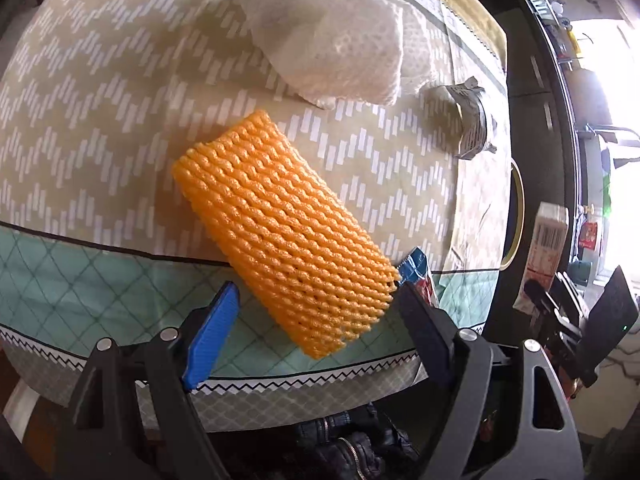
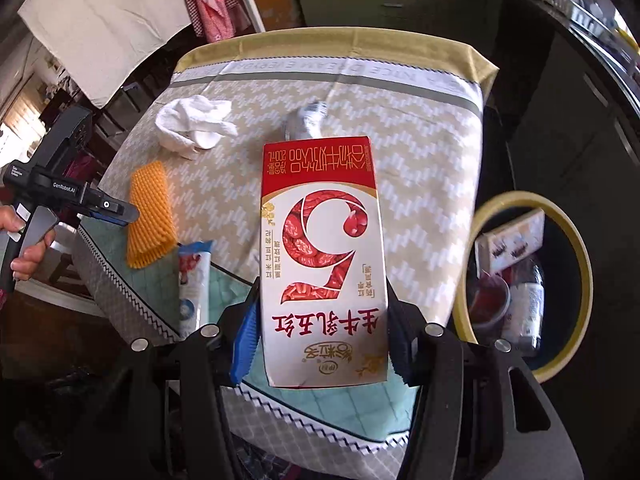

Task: Collect trash
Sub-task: 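Carry the milk carton to the bin while left tool grasps the orange foam net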

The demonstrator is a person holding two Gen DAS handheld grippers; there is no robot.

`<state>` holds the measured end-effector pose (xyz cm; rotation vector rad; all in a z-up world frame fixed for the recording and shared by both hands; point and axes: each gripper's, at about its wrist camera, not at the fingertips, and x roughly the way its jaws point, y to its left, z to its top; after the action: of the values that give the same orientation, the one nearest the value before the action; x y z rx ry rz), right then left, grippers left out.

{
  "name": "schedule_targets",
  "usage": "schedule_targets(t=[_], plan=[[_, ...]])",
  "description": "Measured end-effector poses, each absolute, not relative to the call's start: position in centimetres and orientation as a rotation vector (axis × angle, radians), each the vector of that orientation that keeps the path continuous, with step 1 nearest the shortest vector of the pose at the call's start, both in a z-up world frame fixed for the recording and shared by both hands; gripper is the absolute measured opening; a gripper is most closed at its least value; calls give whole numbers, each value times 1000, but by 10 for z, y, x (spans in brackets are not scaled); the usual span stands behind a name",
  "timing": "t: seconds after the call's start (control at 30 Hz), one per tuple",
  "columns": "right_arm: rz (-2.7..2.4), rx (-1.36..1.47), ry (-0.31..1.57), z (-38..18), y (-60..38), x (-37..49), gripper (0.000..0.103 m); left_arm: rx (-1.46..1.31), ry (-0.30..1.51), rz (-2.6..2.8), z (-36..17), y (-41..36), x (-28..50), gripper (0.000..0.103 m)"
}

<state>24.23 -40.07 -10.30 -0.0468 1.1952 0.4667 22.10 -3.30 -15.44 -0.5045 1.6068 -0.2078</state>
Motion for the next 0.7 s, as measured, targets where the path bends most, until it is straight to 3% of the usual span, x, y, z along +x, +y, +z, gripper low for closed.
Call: schedule_targets(t=[0.1,0.27,0.37,0.47,0.7], plan=[[416,-2,1195,-107,-434,229,54,-534,1602,-195,-158,-36,223,74],[341,73,1191,-113,-489,220,54,-539,1593,-192,-165,-43,229,32],[279,106,1182,-119,-515,223,54,-539,1587,-190,-168,-46,235,19],[228,152,1189,-129,-542,232,54,-554,1565,-195,-168,-45,239,12],[143,224,1223,-154,-585,253,54,-567,1511,-251,-148,-44,240,10]])
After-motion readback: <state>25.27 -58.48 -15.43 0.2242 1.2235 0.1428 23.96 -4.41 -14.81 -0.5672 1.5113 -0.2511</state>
